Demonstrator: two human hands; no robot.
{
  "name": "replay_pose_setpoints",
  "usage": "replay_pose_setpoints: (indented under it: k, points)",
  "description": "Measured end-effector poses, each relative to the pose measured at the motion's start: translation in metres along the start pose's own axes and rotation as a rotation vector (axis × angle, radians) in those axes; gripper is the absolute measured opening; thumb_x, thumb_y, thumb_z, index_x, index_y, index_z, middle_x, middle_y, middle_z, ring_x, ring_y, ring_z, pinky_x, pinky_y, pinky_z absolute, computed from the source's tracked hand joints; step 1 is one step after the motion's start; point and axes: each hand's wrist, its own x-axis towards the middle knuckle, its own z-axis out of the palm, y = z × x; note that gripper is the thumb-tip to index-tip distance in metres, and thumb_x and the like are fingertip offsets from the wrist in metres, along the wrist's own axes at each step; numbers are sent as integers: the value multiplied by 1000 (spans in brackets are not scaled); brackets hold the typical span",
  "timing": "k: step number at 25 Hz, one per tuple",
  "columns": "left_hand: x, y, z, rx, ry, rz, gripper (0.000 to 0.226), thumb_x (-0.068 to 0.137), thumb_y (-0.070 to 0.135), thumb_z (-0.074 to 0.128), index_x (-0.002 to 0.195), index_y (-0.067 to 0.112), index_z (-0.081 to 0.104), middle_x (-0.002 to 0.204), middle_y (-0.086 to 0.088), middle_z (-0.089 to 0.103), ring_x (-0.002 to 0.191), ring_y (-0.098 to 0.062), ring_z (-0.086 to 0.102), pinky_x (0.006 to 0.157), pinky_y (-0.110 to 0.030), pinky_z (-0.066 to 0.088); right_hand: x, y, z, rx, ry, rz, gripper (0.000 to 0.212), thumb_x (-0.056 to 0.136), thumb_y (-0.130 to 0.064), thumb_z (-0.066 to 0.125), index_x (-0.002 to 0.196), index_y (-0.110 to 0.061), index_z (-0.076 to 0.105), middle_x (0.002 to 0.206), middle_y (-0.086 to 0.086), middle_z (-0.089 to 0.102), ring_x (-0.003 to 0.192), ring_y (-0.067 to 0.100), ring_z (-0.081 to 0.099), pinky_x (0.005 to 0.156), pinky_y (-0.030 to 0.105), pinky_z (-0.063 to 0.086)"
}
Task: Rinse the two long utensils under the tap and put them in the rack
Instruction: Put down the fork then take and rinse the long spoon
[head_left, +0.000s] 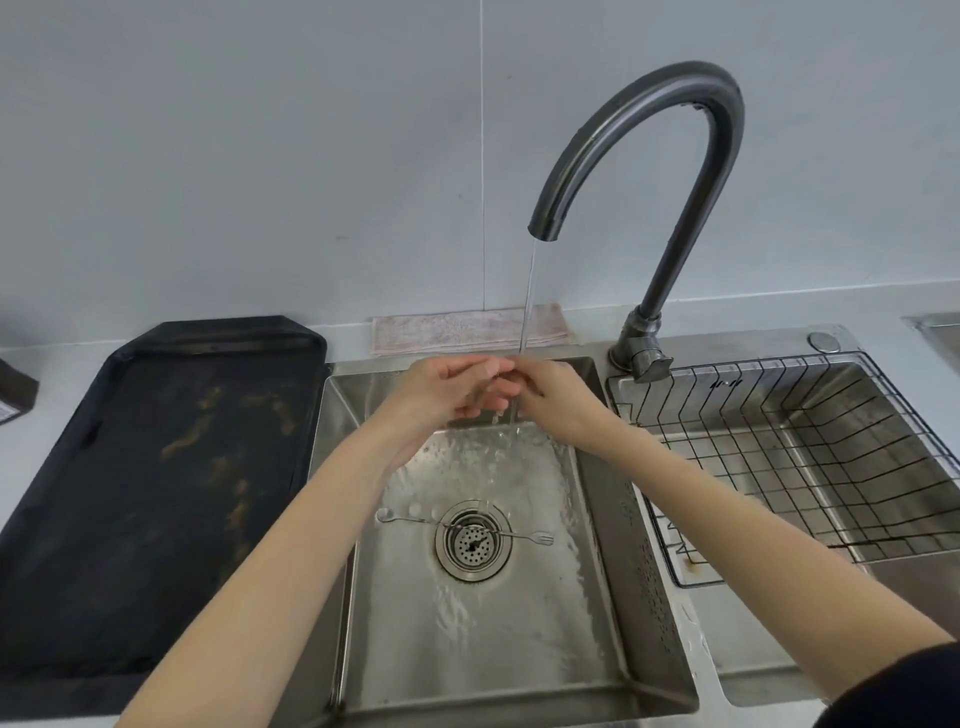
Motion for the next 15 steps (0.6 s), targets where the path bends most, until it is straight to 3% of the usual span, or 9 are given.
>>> replay_pose_setpoints:
  k: [2, 4, 6, 9, 12, 15]
  points:
    - [8, 0, 3, -16, 5, -11, 20, 92, 19, 50, 86, 23, 69, 69, 11, 76, 63, 1, 68, 77, -22, 47, -7, 7, 3, 8, 11, -12, 24, 94, -6, 44, 109, -5, 62, 83, 13, 70, 73, 20, 60, 66, 21, 44]
    - [14, 2, 8, -25, 22, 1, 22, 93, 17, 48, 84, 22, 67, 70, 12, 75, 67, 1, 68, 72, -19, 47, -12, 13, 8, 34, 46, 13, 20, 94, -9, 46, 96, -5, 65, 74, 8, 70, 69, 19, 64, 74, 34, 52]
    - [19, 4, 12, -8, 21, 19, 20, 93, 15, 48, 86, 21, 66, 76, 10, 75, 73, -2, 69, 72, -18, 47, -15, 20, 12, 17, 92, 61, 20, 93, -15, 48, 89, -5, 65, 65, 3, 64, 63, 18, 59, 73, 40, 51]
    - [26, 5, 21, 178, 27, 41, 14, 90, 20, 54, 97, 15, 65, 82, 7, 71, 72, 0, 67, 71, -15, 48, -19, 28, 18, 4, 148, 121, 22, 92, -23, 53, 90, -6, 66, 64, 3, 55, 63, 19, 50, 66, 39, 46]
    - [37, 11, 30, 323, 154, 109, 21, 87, 25, 58, 96, 11, 69, 70, 9, 64, 62, -1, 59, 73, -14, 46, -21, 34, 20, 45, 230, 167, 21, 89, -24, 59, 94, -7, 69, 75, -3, 49, 72, 15, 50, 70, 35, 44]
    - [48, 22, 37, 288, 261, 144, 25, 86, 29, 59, 99, 12, 71, 83, 7, 66, 79, -6, 56, 80, -18, 40, -22, 36, 18, 128, 277, 242, 19, 88, -25, 60, 93, -8, 69, 83, -2, 58, 78, 14, 56, 76, 34, 49]
